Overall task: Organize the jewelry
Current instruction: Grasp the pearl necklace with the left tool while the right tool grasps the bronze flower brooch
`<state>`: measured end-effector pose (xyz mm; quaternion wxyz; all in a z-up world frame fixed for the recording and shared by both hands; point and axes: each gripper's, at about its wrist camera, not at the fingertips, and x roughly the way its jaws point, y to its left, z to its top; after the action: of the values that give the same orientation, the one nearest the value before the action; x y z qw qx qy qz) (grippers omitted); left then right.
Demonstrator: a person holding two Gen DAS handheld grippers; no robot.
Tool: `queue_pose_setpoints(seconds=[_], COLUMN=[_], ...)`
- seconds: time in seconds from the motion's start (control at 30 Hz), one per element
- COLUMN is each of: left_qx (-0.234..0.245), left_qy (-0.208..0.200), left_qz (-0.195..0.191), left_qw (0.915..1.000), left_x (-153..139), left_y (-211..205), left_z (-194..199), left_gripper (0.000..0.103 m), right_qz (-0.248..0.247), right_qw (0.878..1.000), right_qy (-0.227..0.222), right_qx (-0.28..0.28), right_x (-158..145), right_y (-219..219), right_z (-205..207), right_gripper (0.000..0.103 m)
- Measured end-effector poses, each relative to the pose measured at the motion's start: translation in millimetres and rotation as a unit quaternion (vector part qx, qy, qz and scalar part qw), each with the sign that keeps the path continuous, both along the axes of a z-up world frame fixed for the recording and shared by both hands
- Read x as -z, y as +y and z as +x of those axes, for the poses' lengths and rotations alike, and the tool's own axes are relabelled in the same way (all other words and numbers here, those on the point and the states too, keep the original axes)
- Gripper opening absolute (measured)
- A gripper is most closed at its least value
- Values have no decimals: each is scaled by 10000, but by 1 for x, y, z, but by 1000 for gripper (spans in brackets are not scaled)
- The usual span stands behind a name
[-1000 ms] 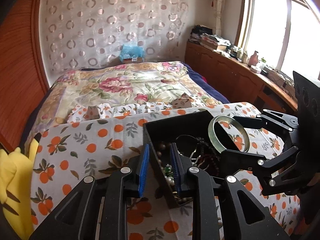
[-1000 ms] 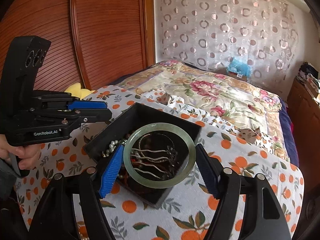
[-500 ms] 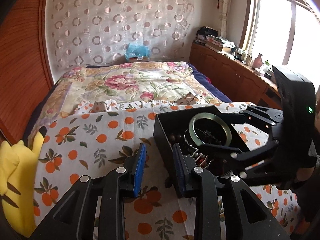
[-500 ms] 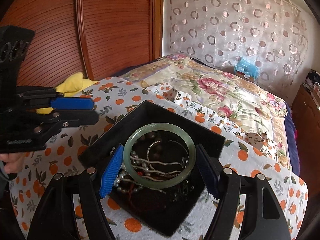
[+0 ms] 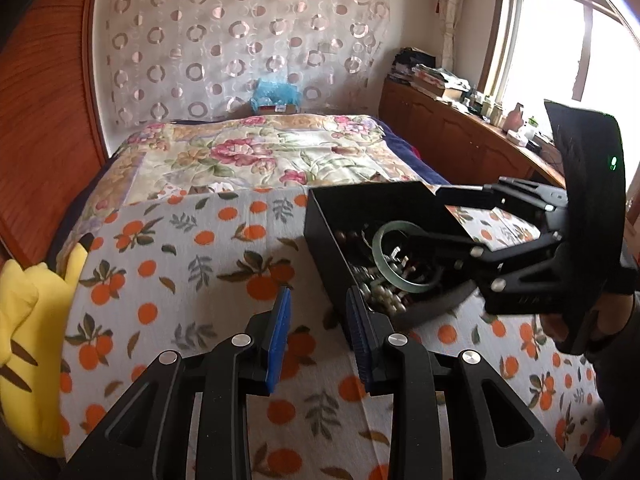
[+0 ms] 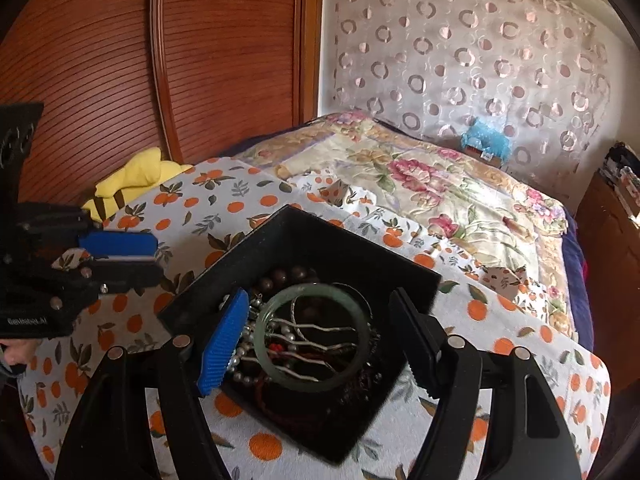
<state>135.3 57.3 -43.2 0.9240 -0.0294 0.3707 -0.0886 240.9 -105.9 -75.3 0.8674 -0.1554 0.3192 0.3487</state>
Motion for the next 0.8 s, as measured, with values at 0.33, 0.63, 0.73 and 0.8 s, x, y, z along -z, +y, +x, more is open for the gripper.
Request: queue_pose_setpoints(seconds=[0.33, 0.63, 0.73, 0.8], left_qx=[418, 572, 565, 557], left_qy=[-27, -117, -158, -168], left_qz=[-7, 25, 34, 32], left_qw=[9991, 9983, 9983, 9983], left_x=[12, 14, 14, 13], left_y=[-34, -50, -51, -51], left_z=[-48, -82, -91, -95], left_gripper=[28, 28, 28, 28], right_qz=[106, 14, 45, 35], right_qw=[9996, 9985, 9980, 9978], right_qy=[-12, 330, 508, 579], right_qx=[259, 426, 365, 329], right_x=[3, 36, 45, 50], right_y=[-56, -87, -86, -83], right_z=[-71, -123, -134, -142], right_gripper=[64, 41, 33, 32])
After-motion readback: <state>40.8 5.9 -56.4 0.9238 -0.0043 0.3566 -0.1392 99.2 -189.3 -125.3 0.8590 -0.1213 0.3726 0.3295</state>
